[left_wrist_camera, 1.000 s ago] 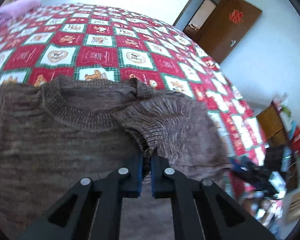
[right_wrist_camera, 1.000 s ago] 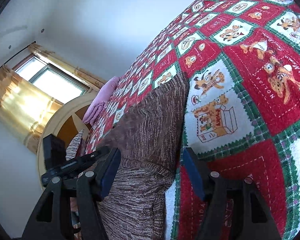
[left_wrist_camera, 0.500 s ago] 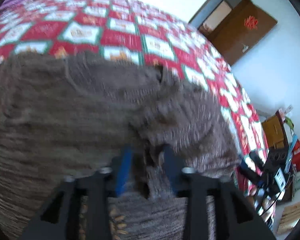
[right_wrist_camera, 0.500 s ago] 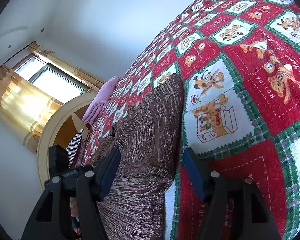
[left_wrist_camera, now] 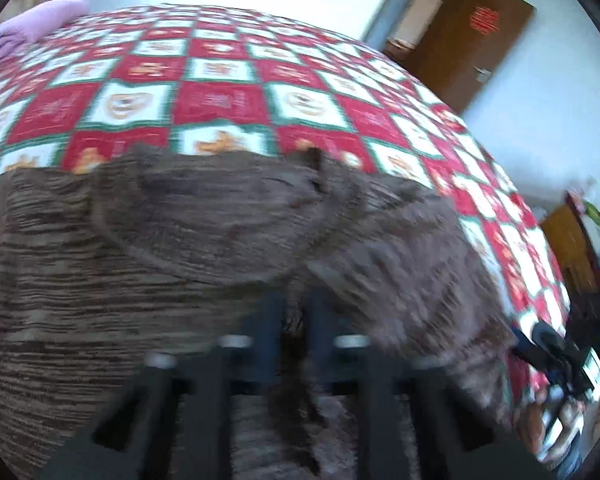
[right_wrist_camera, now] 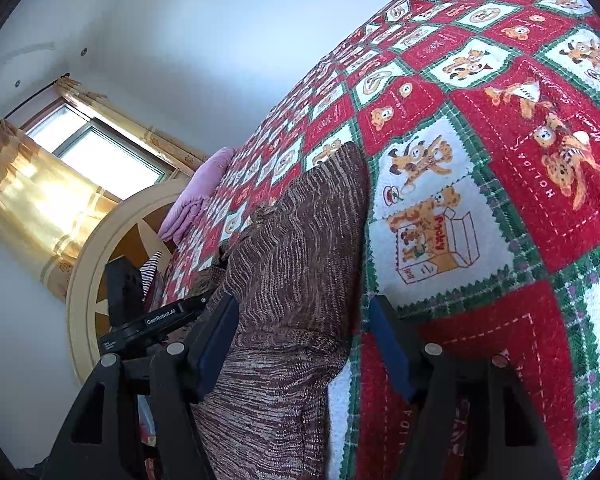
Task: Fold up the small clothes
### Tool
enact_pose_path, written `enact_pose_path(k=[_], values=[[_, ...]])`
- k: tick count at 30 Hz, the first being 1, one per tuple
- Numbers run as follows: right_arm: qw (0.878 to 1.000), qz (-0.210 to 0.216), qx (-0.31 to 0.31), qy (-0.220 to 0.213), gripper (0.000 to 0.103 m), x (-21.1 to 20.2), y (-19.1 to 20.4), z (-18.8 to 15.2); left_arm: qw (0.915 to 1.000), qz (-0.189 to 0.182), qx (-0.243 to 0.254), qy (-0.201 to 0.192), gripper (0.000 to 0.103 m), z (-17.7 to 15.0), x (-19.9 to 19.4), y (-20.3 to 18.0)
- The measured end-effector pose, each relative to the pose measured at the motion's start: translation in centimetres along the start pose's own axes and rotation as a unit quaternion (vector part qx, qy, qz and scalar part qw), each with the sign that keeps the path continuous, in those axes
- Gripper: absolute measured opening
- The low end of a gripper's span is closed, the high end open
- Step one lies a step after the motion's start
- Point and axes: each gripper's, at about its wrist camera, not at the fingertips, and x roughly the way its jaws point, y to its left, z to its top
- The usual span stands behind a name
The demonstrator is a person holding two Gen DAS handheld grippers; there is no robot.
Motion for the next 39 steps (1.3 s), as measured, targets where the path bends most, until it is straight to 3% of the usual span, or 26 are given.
enact_pose_path(k=[4, 10, 13, 16, 18, 20, 23, 25, 27, 29, 30, 34, 37, 39], values=[[1.000, -0.006, -0.007, 0.002, 0.069, 0.3, 0.3, 0.0, 0.9981, 0.029, 0.049, -0.022, 0.004, 0.6, -1.2, -0.8], [1.000, -0.006, -0.007, 0.000, 0.070, 0.7, 0.5, -0.1, 0.9963, 0.057, 0.047, -0.043, 0.004, 3.1, -1.5, 0.5], [1.000, -0.006, -0.007, 0.001, 0.070, 0.8, 0.5, -0.1, 0.9948, 0.075, 0.064, -0.027, 0.004, 3.4, -0.2, 0.3], [1.000, -0.003, -0.005, 0.001, 0.070, 0.7, 0.3, -0.1, 0.9920, 0.113, 0.057, 0.007, 0.013, 2.9, 1.3, 0.7], [1.000, -0.003, -0.005, -0.002, 0.070, 0.6, 0.3, 0.0, 0.9909, 0.127, 0.045, -0.004, 0.025, 2.2, 0.7, 0.9], [1.000, -0.017, -0.019, -0.012, 0.070, 0.2, 0.8, 0.0, 0.9876, 0.148, 0.052, -0.013, 0.046, 1.1, -0.4, 0.5], [0.995, -0.030, -0.080, -0.042, 0.070, -0.8, 3.3, -0.4, 0.9814, 0.168, 0.081, -0.042, 0.061, -1.4, -2.0, -0.8], [0.989, -0.022, -0.141, -0.041, 0.071, -0.7, 5.4, -1.0, 0.9779, 0.179, 0.102, -0.036, 0.064, -2.9, -1.9, -1.4], [0.986, -0.017, -0.167, -0.007, 0.074, 0.6, 6.4, -1.9, 0.9733, 0.195, 0.120, -0.021, 0.066, -3.9, -1.1, -1.6], [0.982, -0.052, -0.175, 0.040, 0.074, 2.3, 6.4, -2.5, 0.9669, 0.216, 0.128, -0.044, 0.082, -4.6, -1.4, -1.3], [0.982, -0.056, -0.177, 0.042, 0.074, 2.4, 6.6, -2.7, 0.9664, 0.222, 0.123, -0.043, 0.084, -4.5, -1.5, -0.9], [0.983, -0.048, -0.171, 0.045, 0.074, 1.9, 8.6, -1.8, 0.9761, 0.198, 0.082, -0.037, 0.095, -4.0, -1.9, 1.6], [0.974, -0.089, -0.201, 0.056, 0.074, 3.5, 11.5, -1.6, 0.9824, 0.179, 0.037, -0.035, 0.094, -3.7, -2.3, 3.4], [0.970, -0.081, -0.210, 0.090, 0.074, 5.6, 12.8, -1.7, 0.9844, 0.171, 0.023, -0.037, 0.093, -4.3, -3.3, 3.8]])
